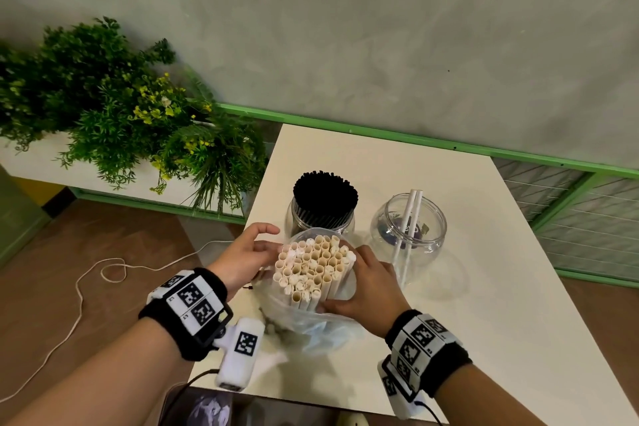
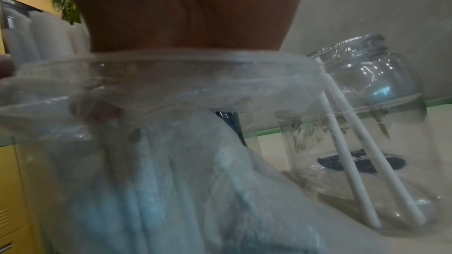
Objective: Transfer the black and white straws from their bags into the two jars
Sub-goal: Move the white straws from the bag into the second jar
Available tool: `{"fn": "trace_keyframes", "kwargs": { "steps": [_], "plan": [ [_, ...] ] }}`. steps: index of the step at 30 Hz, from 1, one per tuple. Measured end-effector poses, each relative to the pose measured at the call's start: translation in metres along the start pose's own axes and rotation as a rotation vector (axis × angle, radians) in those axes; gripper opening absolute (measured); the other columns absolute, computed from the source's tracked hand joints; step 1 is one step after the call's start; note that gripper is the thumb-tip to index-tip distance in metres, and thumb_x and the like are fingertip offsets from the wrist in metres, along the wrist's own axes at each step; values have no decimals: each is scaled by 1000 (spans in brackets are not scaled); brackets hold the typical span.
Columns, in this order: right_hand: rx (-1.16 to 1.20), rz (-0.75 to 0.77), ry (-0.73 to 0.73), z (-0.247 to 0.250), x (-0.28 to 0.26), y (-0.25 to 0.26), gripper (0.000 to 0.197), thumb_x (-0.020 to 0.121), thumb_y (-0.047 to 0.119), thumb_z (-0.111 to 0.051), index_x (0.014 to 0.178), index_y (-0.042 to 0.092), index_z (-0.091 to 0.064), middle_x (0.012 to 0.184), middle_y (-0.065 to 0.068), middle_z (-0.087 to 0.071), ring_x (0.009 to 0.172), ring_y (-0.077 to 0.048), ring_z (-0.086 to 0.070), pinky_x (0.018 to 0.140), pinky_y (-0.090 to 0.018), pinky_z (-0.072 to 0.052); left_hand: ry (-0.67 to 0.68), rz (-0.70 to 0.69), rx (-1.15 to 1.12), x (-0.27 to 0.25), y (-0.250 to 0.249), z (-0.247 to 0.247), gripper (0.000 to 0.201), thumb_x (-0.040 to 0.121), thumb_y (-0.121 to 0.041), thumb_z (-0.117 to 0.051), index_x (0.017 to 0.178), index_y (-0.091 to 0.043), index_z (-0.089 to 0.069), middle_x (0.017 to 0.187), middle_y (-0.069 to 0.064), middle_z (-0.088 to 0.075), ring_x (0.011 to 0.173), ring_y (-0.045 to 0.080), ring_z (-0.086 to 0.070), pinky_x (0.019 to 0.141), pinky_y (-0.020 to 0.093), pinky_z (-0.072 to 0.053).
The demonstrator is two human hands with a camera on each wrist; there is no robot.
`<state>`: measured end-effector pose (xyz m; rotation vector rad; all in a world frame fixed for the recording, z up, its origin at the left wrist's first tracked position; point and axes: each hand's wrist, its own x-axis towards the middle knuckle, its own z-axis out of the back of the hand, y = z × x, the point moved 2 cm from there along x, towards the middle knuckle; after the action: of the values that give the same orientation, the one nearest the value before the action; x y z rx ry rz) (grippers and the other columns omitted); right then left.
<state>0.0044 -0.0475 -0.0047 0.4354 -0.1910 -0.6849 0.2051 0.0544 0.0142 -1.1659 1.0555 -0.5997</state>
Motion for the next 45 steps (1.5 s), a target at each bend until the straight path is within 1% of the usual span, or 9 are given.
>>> {"fn": "trace_keyframes", "kwargs": {
  "steps": [5, 10, 16, 21, 24, 28, 34, 41, 45],
  "plan": [
    [50, 33, -150, -10, -6, -2, 95, 57, 70, -70, 131, 31, -25, 124, 9, -37, 112, -13, -48, 97, -32, -35, -85, -141, 229, -4, 11, 4, 27, 93, 4, -48, 80, -16, -61, 80, 2, -63, 73, 19, -54, 54, 16, -42],
    [151, 119, -379, -9, -16, -4, 64, 59, 57, -76, 101, 25, -39, 113, 13, -28, 87, -1, -42, 82, -38, -50, 41, -2, 230, -8, 20, 8, 24, 94, -17, -51, 99, -39, -59, 102, -11, -61, 91, 10, -58, 70, 29, -51],
    [-44, 106, -235, -17, -23, -8, 46, 68, 70, -58, 101, 39, -53, 131, 3, -33, 105, -21, -53, 98, -41, -37, -62, -202, 460, -7, 30, 11, 39, 83, 6, -55, 77, -32, -54, 91, -6, -57, 60, 9, -48, 56, 16, -38],
    [-254, 11, -102, -17, -24, -7, 64, 62, 82, -50, 106, 37, -56, 132, 0, -42, 108, -25, -53, 92, -45, -44, -71, -122, 750, -6, 39, 11, 32, 86, 0, -51, 106, -22, -64, 106, 1, -64, 94, 15, -57, 68, 16, -35],
    [-254, -58, 28, -22, -24, -9, 84, 56, 80, -57, 122, 30, -46, 138, 3, -33, 120, -22, -44, 100, -40, -36, -29, 20, 604, -4, 44, 8, 30, 92, -5, -48, 115, -20, -60, 103, -3, -61, 100, 17, -58, 68, 14, -42],
    [-141, -81, 62, -28, -24, -10, 97, 54, 73, -70, 131, 24, -36, 137, 7, -29, 122, -18, -40, 101, -34, -34, 7, 314, 114, -8, 49, 1, 31, 91, -11, -56, 116, -29, -53, 110, -4, -60, 97, 17, -58, 71, 30, -52],
    [-180, -115, 50, -30, -18, -12, 90, 59, 69, -72, 129, 24, -39, 132, 5, -33, 118, -19, -43, 99, -34, -35, 11, 147, 321, 2, 65, 4, 47, 83, 7, -56, 118, -25, -52, 97, 1, -60, 80, 16, -58, 60, 21, -48],
    [-190, -163, 71, -35, -20, -21, 91, 62, 70, -69, 132, 24, -34, 134, 5, -32, 120, -19, -42, 100, -33, -34, -103, 435, -364, -2, 78, -3, 38, 92, 13, -30, 86, -8, -62, 55, 5, -62, 44, 15, -58, 40, 23, -48],
    [-194, -177, 59, -38, -22, -24, 99, 63, 68, -69, 140, 19, -31, 142, 1, -28, 125, -22, -37, 105, -35, -33, -167, 437, -265, 1, 78, -2, 29, 90, 3, -42, 89, -16, -64, 70, 5, -58, 62, 17, -52, 55, 23, -41]
  ]
}}
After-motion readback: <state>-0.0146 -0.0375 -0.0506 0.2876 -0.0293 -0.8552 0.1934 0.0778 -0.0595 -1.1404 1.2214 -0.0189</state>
